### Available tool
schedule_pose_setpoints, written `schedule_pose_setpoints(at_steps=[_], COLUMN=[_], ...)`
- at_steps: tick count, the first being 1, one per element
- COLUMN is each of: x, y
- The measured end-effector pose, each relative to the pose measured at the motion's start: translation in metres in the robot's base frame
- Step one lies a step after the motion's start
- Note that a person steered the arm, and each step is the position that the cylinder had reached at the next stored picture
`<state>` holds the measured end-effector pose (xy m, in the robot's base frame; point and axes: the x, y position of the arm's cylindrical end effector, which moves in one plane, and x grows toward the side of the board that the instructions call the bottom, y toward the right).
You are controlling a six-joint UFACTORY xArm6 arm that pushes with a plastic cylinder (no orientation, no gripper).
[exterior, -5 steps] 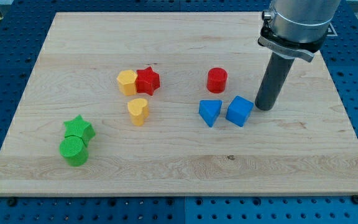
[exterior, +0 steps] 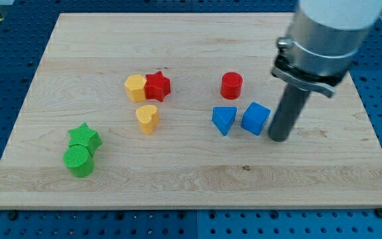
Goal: Slightly touching the blue triangle closes to the blue cube
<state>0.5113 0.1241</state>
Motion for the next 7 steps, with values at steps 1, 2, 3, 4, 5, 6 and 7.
schedule_pose_setpoints(at_steps=[1, 2, 3, 4, 5, 6, 7], x=[-0.002, -0.029, -0.039, -0.047, -0.059, -0.049, -0.045], y=[-0.002, -0.006, -0.007, -0.01, -0.029, -0.042, -0.046])
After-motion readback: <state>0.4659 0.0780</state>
